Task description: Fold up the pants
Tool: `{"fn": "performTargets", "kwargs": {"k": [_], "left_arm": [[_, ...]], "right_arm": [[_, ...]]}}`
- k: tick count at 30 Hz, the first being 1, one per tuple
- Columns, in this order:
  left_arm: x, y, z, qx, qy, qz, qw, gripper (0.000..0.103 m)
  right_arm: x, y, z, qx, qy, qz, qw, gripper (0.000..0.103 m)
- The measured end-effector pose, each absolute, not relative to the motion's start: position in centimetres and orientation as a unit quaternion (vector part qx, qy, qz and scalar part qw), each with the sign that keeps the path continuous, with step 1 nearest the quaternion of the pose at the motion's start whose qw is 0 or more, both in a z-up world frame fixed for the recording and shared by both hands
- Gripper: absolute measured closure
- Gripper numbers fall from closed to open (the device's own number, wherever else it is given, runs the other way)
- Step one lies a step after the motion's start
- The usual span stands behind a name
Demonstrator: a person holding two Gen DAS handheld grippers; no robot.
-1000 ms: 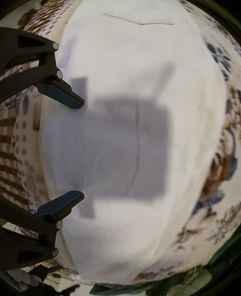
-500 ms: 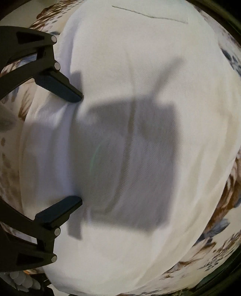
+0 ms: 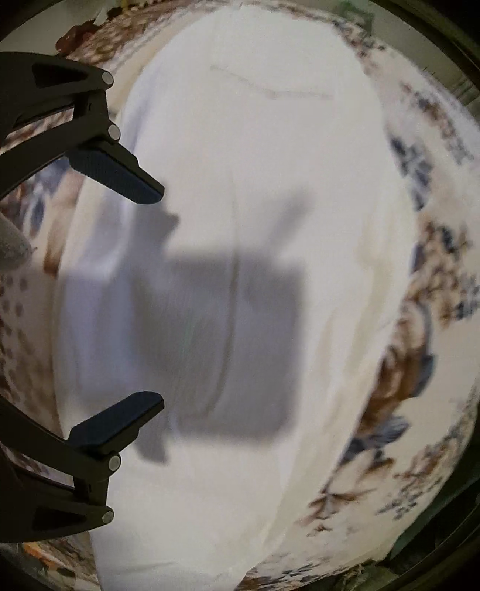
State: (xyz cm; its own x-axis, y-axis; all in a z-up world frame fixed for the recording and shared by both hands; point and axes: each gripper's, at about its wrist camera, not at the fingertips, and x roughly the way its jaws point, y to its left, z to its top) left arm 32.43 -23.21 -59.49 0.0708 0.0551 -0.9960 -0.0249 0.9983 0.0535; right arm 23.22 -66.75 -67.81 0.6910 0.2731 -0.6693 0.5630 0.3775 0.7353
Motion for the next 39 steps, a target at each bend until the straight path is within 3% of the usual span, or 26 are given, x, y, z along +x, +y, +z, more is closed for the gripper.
{"fn": "performTargets", "kwargs": {"k": [5, 10, 17, 21, 23, 25, 27, 32, 39], "left_arm": [[31.8, -19.3, -56.3, -0.023, 0.664, 0.027, 0.747, 0.0], [31.0, -13.6, -55.5, -0.083, 0.66, 0.055, 0.744, 0.0], [29.7, -5.6, -56.0, -0.118, 0.666, 0.114, 0.728, 0.0], [29.2, -0.8, -55.7, -0.116, 0.661, 0.138, 0.728, 0.0], [29.3, 0.8, -55.5, -0.116, 0.657, 0.148, 0.73, 0.0], [29.4, 2.2, -54.8, -0.122, 0.65, 0.156, 0.733, 0.0], [29.7, 3.4, -54.0, -0.134, 0.641, 0.165, 0.738, 0.0], [31.4, 3.1, -51.9, -0.172, 0.625, 0.144, 0.748, 0.0], [35.3, -3.0, -54.9, -0.191, 0.665, 0.06, 0.72, 0.0]], "right_arm": [[26.6, -59.9, -62.6, 0.505, 0.404, -0.055, 0.76, 0.096], [30.2, -50.1, -61.4, 0.476, 0.437, 0.02, 0.763, 0.096], [34.3, -34.6, -66.4, 0.442, 0.509, 0.102, 0.731, 0.096], [35.7, -25.6, -69.6, 0.361, 0.579, 0.133, 0.719, 0.094], [36.2, -21.8, -71.1, 0.282, 0.629, 0.119, 0.714, 0.089], [36.6, -20.4, -71.2, 0.257, 0.652, 0.129, 0.702, 0.067], [36.2, -19.5, -69.7, 0.236, 0.656, 0.149, 0.702, 0.006], [35.9, -21.9, -65.3, 0.152, 0.631, 0.087, 0.756, 0.003], [34.8, -27.5, -67.3, 0.131, 0.679, -0.002, 0.723, 0.002]]}}
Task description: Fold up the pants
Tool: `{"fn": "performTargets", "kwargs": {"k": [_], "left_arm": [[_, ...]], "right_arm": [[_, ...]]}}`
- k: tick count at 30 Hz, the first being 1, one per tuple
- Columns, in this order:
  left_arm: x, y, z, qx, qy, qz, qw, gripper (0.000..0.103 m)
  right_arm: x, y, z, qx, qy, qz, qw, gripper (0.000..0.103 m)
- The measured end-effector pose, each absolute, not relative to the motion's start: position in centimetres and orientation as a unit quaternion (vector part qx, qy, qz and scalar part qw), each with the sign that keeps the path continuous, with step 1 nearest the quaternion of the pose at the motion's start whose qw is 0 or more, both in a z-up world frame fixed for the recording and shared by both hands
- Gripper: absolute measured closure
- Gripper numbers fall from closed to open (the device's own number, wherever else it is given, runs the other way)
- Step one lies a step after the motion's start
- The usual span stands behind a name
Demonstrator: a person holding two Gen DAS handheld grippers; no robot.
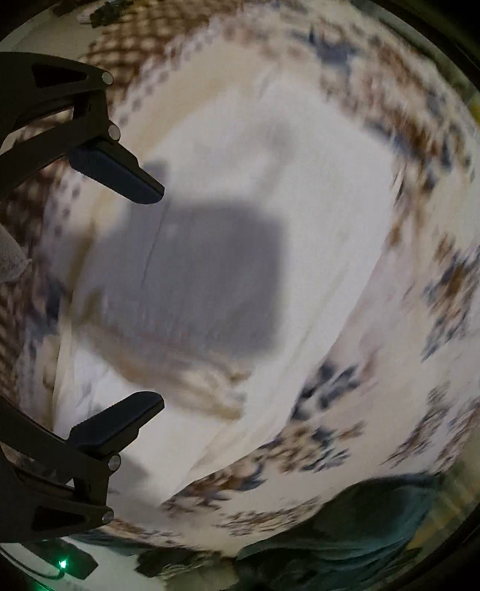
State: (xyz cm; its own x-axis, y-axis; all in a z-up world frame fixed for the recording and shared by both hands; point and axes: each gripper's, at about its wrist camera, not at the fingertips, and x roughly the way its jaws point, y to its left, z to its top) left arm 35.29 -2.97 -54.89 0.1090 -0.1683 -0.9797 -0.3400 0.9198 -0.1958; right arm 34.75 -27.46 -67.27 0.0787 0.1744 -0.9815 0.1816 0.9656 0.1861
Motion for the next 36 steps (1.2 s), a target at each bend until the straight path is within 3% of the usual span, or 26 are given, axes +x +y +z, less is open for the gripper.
{"fn": "performTargets", "kwargs": {"k": [6, 9, 11, 17, 22, 27, 29, 36], "left_arm": [[36.4, -7.6, -58.2, -0.101, 0.686, 0.055, 0.718, 0.002], [36.3, -8.4, -60.0, -0.044, 0.694, 0.064, 0.715, 0.019], [36.1, -7.7, -60.3, -0.049, 0.684, 0.072, 0.724, 0.023], [35.9, -6.1, -60.4, -0.084, 0.678, 0.072, 0.727, 0.023], [33.8, -2.5, -56.8, -0.218, 0.649, 0.033, 0.728, 0.021], [28.7, 5.6, -52.7, -0.348, 0.557, 0.079, 0.75, 0.007], [26.5, 8.4, -52.9, -0.394, 0.526, 0.108, 0.746, 0.002], [24.9, 15.5, -57.1, -0.479, 0.471, 0.191, 0.716, 0.002]], "right_arm": [[34.8, -28.5, -68.6, 0.111, 0.688, -0.018, 0.717, 0.002], [34.8, -28.6, -68.7, 0.112, 0.687, -0.02, 0.718, 0.002], [34.9, -28.6, -68.7, 0.114, 0.684, -0.02, 0.72, 0.002], [35.7, -27.4, -68.4, 0.11, 0.678, -0.019, 0.727, 0.002], [35.4, -27.5, -67.3, 0.117, 0.673, -0.021, 0.73, 0.002], [34.7, -28.1, -66.7, 0.149, 0.686, -0.018, 0.712, 0.002], [34.7, -28.0, -66.4, 0.149, 0.689, -0.017, 0.709, 0.002], [36.0, -26.2, -66.7, 0.127, 0.699, -0.018, 0.704, 0.002]]}}
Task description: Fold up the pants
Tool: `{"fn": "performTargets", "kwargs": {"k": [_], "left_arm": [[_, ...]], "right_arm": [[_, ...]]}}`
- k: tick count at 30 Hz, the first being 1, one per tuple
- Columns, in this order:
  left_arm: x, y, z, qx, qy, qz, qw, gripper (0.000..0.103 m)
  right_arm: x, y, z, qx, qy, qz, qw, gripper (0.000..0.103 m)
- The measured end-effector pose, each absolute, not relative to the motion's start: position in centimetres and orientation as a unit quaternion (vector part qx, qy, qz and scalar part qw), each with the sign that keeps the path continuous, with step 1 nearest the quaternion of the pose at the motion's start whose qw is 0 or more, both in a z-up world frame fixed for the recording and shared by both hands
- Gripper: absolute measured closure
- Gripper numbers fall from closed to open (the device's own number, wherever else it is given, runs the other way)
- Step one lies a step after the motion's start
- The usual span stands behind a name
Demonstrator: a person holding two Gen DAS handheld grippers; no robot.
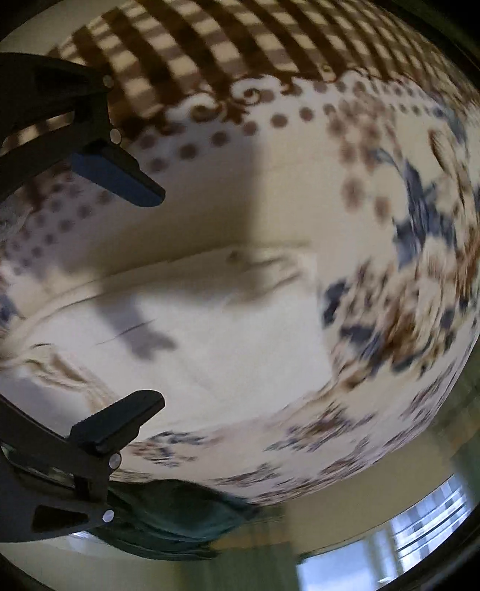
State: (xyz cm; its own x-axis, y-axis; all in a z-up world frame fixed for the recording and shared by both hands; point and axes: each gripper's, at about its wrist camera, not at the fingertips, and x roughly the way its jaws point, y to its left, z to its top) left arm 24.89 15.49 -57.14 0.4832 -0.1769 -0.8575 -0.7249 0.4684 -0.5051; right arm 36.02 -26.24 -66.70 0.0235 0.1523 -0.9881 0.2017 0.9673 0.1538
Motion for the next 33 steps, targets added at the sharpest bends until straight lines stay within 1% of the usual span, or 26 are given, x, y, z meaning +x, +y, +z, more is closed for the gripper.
{"fn": "performTargets", "kwargs": {"k": [5, 8, 9, 10, 11, 12, 13, 14, 18, 21, 23, 27, 30, 33], "left_arm": [[27.5, 17.4, -61.5, -0.505, 0.461, 0.21, 0.699, 0.002], [28.7, 18.4, -62.4, -0.504, 0.455, 0.224, 0.699, 0.002], [29.1, 18.5, -62.3, -0.502, 0.451, 0.224, 0.703, 0.003], [29.5, 18.7, -61.9, -0.5, 0.439, 0.225, 0.712, 0.007], [30.0, 18.9, -61.4, -0.495, 0.425, 0.222, 0.725, 0.038], [30.6, 18.9, -61.0, -0.484, 0.423, 0.219, 0.734, 0.064], [31.2, 18.9, -60.5, -0.472, 0.426, 0.209, 0.743, 0.072], [31.4, 18.7, -59.7, -0.469, 0.416, 0.194, 0.755, 0.076], [31.9, 16.1, -55.1, -0.398, 0.396, 0.158, 0.813, 0.08], [31.4, 13.4, -51.3, -0.354, 0.386, 0.133, 0.842, 0.083], [31.0, 10.8, -48.8, -0.328, 0.38, 0.117, 0.857, 0.086], [29.8, 3.5, -44.1, -0.283, 0.374, 0.073, 0.88, 0.087], [29.6, -3.0, -42.6, -0.248, 0.388, 0.031, 0.887, 0.087], [29.4, -9.8, -43.4, -0.22, 0.416, -0.007, 0.882, 0.087]], "right_arm": [[37.7, -24.3, -67.8, 0.122, 0.703, -0.017, 0.7, 0.002], [38.2, -23.3, -68.2, 0.114, 0.704, -0.017, 0.701, 0.002], [38.2, -23.1, -68.2, 0.111, 0.704, -0.018, 0.701, 0.002], [38.3, -22.9, -68.3, 0.104, 0.704, -0.021, 0.703, 0.002], [38.3, -22.7, -68.3, 0.098, 0.703, -0.024, 0.703, 0.002], [38.3, -22.6, -68.4, 0.097, 0.703, -0.024, 0.704, 0.002], [38.2, -22.6, -68.4, 0.099, 0.703, -0.023, 0.704, 0.002], [38.2, -22.5, -68.4, 0.1, 0.702, -0.022, 0.705, 0.002], [37.6, -23.1, -68.1, 0.099, 0.696, -0.019, 0.711, 0.002], [37.2, -24.8, -67.8, 0.119, 0.694, -0.015, 0.71, 0.002], [37.0, -26.2, -67.8, 0.129, 0.694, -0.012, 0.709, 0.002], [36.6, -30.5, -66.7, 0.153, 0.688, -0.004, 0.709, 0.002], [36.4, -34.8, -65.5, 0.163, 0.68, -0.007, 0.715, 0.002], [35.6, -40.2, -64.5, 0.182, 0.673, -0.018, 0.717, 0.002]]}}
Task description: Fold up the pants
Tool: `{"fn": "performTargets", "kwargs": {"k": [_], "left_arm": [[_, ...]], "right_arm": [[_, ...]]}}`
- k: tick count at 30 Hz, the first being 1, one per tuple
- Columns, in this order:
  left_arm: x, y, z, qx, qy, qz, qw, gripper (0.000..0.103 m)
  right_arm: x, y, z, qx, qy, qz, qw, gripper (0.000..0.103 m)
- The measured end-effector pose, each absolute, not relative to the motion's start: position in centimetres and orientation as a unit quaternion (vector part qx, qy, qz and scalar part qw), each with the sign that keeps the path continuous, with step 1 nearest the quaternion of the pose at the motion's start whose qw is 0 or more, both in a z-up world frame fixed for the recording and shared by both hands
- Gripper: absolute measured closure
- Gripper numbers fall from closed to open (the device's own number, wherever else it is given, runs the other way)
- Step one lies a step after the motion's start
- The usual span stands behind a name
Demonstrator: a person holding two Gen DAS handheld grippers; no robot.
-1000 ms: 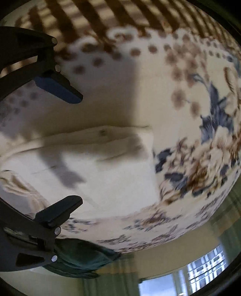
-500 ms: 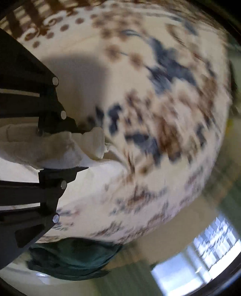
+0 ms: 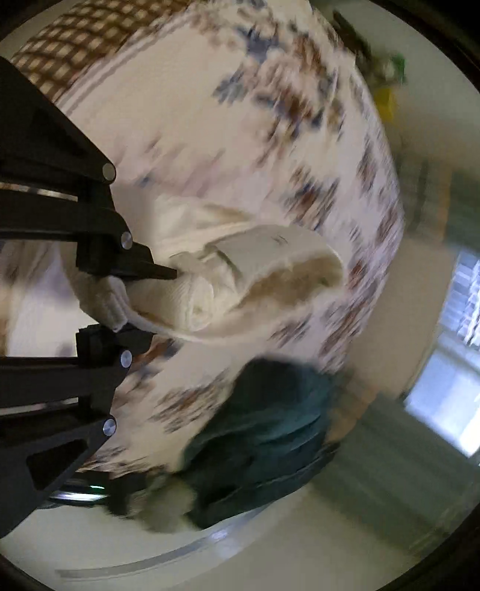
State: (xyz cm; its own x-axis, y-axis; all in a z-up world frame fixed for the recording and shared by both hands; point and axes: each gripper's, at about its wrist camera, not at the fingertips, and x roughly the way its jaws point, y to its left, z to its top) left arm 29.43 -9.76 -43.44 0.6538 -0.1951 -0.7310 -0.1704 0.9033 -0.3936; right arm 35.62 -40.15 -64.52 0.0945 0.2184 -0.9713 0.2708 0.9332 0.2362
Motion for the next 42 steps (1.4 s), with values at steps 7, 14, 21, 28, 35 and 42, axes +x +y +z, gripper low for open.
{"fn": "performTargets", "kwargs": {"k": [7, 14, 21, 28, 35, 42], "left_arm": [[30.0, -22.0, -52.2, -0.179, 0.523, -0.049, 0.832, 0.087], [31.1, -26.9, -56.9, -0.129, 0.586, -0.043, 0.799, 0.086], [31.2, -27.7, -54.2, -0.064, 0.624, -0.022, 0.779, 0.042], [30.0, -23.5, -51.3, -0.011, 0.599, 0.057, 0.798, 0.03], [30.1, -18.4, -53.2, 0.014, 0.614, 0.128, 0.778, 0.03], [30.1, -17.0, -53.2, 0.039, 0.611, 0.144, 0.777, 0.03]], "right_arm": [[33.5, -50.2, -64.9, 0.193, 0.666, -0.054, 0.718, 0.002], [33.0, -54.3, -67.1, 0.21, 0.668, -0.066, 0.711, 0.002], [33.1, -54.5, -67.8, 0.273, 0.659, -0.015, 0.701, 0.002], [34.7, -50.4, -68.2, 0.35, 0.653, 0.071, 0.668, 0.002], [38.9, -43.5, -71.0, 0.314, 0.663, 0.103, 0.672, 0.005], [39.1, -39.2, -70.6, 0.209, 0.646, 0.067, 0.731, 0.072]]}}
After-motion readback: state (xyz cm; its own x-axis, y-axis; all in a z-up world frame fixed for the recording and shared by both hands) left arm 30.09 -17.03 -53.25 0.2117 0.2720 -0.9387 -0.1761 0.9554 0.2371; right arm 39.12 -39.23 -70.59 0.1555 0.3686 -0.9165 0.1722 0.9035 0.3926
